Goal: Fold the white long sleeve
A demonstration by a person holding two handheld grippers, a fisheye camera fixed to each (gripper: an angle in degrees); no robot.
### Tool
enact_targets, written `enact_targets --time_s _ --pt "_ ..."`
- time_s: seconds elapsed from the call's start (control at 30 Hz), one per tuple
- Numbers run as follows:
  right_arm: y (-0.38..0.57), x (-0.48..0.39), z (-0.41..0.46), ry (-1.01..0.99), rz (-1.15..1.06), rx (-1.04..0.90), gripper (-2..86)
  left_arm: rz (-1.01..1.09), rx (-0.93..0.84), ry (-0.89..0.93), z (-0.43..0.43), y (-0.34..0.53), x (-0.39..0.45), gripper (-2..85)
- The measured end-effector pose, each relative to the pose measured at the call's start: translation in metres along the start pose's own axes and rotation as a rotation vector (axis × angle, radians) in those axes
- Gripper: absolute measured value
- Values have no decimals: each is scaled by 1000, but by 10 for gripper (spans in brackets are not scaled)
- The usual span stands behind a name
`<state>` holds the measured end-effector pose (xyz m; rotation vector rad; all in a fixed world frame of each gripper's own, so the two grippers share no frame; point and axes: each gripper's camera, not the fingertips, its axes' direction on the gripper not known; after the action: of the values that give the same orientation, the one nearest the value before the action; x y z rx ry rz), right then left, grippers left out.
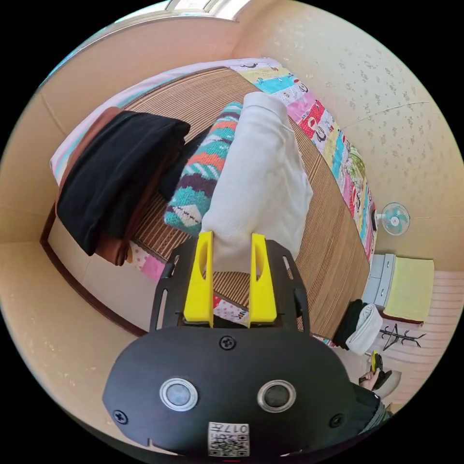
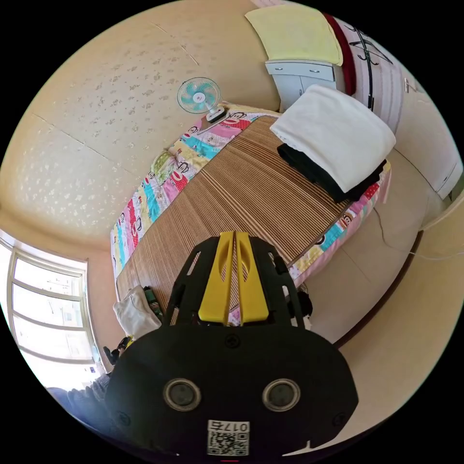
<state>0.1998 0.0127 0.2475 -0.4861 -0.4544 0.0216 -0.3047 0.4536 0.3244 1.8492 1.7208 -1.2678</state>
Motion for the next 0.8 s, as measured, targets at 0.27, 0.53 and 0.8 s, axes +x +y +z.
enact_targets --time_s 0.27,0.53,0.8 --pt "2 46 1 -35 28 -33 4 302 -141 496 -32 -7 -41 18" --pt "-90 39 50 -131 -70 -80 5 591 -76 619 -74 34 33 -10" --pt "-185 -19 115 -310 -372 -228 12 868 -12 924 -117 94 118 -10"
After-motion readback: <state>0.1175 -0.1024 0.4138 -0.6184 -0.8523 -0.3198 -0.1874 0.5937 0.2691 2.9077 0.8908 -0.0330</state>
